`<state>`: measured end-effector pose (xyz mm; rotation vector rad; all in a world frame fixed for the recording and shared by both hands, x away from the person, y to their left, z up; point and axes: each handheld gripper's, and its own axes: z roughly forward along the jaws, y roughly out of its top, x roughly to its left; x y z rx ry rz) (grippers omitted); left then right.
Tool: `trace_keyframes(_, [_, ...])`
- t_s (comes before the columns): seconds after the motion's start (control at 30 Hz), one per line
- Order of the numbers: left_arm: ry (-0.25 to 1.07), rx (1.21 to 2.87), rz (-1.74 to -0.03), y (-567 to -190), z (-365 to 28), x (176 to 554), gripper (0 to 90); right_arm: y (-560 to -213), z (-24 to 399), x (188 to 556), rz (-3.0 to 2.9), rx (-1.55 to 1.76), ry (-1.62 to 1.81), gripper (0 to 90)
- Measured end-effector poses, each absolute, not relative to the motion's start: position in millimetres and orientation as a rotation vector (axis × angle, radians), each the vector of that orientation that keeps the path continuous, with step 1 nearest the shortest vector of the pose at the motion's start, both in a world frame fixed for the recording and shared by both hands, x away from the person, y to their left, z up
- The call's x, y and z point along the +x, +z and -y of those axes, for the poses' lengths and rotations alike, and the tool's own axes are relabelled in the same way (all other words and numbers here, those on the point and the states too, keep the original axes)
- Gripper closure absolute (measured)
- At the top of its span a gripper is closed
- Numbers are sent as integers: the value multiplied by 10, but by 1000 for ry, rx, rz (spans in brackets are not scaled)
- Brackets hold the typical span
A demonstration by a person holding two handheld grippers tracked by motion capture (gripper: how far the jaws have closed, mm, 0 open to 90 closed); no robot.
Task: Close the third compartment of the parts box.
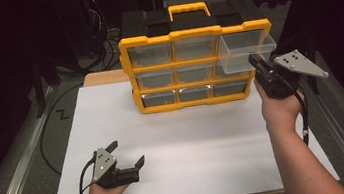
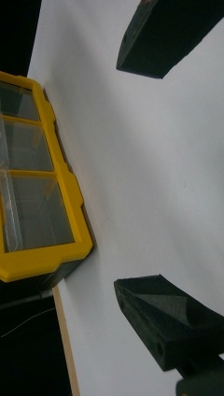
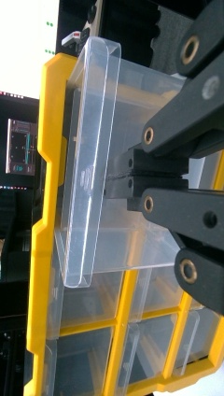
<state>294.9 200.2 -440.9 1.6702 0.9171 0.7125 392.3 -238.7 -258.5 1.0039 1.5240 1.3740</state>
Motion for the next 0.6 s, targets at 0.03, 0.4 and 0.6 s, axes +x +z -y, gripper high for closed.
trace_keyframes(0.03, [712,1671,-918,-4410,-2002,2950,4,-2584,2387,3935,-1522,1004,1374,900])
trace_keyframes(0.4, [707,1675,-916,-4415,-1999,2958,4,-2578,2377,4023,-1523,1020,1363,900])
trace_keyframes(0.6, [703,1677,-914,-4417,-1994,2961,4,-2568,2375,4063,-1523,1020,1360,900])
